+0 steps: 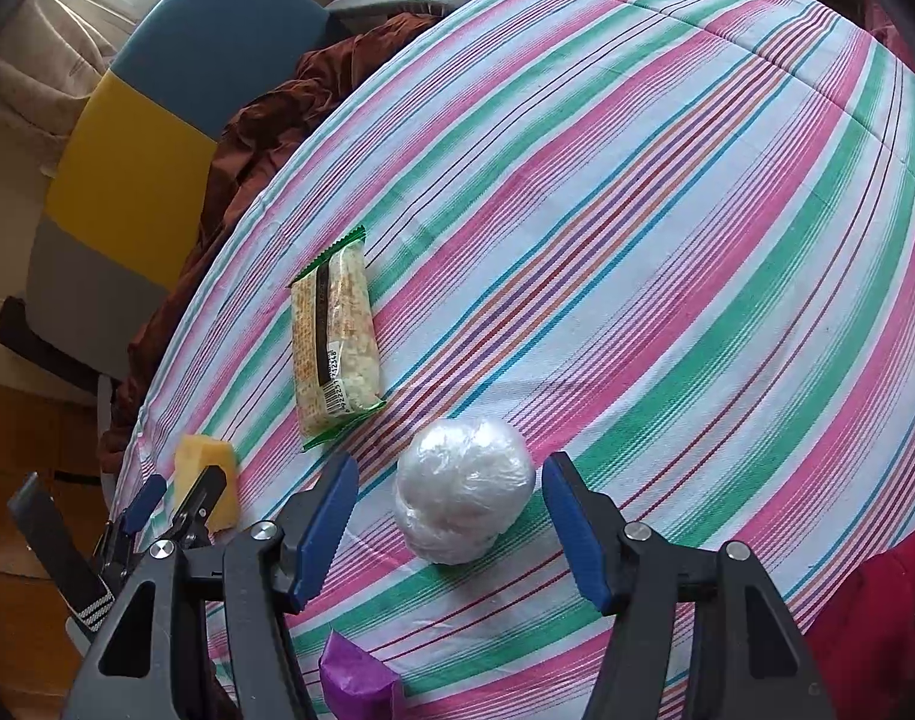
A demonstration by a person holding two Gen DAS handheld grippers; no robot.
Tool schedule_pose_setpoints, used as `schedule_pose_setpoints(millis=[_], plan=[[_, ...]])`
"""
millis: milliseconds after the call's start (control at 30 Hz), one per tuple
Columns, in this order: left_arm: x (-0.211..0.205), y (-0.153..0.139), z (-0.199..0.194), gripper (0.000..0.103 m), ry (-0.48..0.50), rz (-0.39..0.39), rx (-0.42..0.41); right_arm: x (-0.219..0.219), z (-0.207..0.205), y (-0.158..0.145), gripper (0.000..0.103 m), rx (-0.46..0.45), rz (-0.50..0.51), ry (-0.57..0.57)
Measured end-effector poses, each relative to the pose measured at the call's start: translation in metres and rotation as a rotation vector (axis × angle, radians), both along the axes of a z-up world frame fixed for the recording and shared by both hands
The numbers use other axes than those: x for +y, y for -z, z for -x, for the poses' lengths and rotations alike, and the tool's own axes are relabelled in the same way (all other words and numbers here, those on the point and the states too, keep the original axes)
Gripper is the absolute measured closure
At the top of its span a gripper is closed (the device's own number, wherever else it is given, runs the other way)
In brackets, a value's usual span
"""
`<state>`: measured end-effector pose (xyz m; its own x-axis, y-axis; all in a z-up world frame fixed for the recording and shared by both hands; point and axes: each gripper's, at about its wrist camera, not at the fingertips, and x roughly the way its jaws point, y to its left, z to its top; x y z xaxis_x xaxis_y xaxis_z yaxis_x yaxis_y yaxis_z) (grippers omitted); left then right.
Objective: Organize objects
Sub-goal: 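Grasp the yellow sponge with the left gripper while the right gripper grasps the plastic-wrapped white ball, then carry the yellow sponge into the gold tin with the left gripper while the right gripper holds the white ball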
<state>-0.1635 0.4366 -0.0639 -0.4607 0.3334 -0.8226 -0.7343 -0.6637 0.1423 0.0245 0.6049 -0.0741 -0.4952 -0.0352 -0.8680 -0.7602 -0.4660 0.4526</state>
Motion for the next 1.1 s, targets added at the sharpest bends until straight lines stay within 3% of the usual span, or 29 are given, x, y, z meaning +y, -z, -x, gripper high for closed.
schedule_pose_setpoints(millis=[33,67,100,133,167,267,500,733,900,1100], plan=[[0.002,0.003,0.001,0.026,0.007,0.0,-0.019,0.0,0.001,0.001,0.038,-0.006,-0.001,-0.004],[0.003,0.006,0.001,0.042,0.021,-0.007,-0.049,-0.001,0.003,0.001,0.038,-0.009,-0.004,-0.015],[0.005,0.01,-0.001,0.048,0.035,-0.006,-0.077,-0.003,0.006,0.001,0.039,-0.018,-0.015,-0.031],[0.005,0.01,-0.006,0.049,0.038,-0.004,-0.059,-0.005,0.01,0.001,0.047,-0.031,-0.033,-0.056],[0.006,0.01,-0.012,0.049,0.044,0.0,-0.029,-0.008,0.014,0.002,0.063,-0.045,-0.055,-0.088],[0.0,0.009,-0.022,0.05,0.041,-0.012,-0.036,-0.012,0.02,-0.001,0.067,-0.059,-0.114,-0.128],[-0.029,0.008,-0.044,0.05,-0.038,-0.03,-0.058,-0.015,0.023,0.002,0.068,-0.087,-0.122,-0.174],[-0.076,0.005,-0.09,0.05,-0.089,-0.077,-0.037,-0.017,0.025,0.002,0.069,-0.11,-0.162,-0.203],[-0.109,0.006,-0.132,0.05,-0.093,-0.118,-0.01,-0.017,0.024,0.002,0.069,-0.127,-0.178,-0.218],[-0.134,0.012,-0.15,0.05,-0.105,-0.175,0.008,-0.017,0.023,0.0,0.069,-0.147,-0.213,-0.236]])
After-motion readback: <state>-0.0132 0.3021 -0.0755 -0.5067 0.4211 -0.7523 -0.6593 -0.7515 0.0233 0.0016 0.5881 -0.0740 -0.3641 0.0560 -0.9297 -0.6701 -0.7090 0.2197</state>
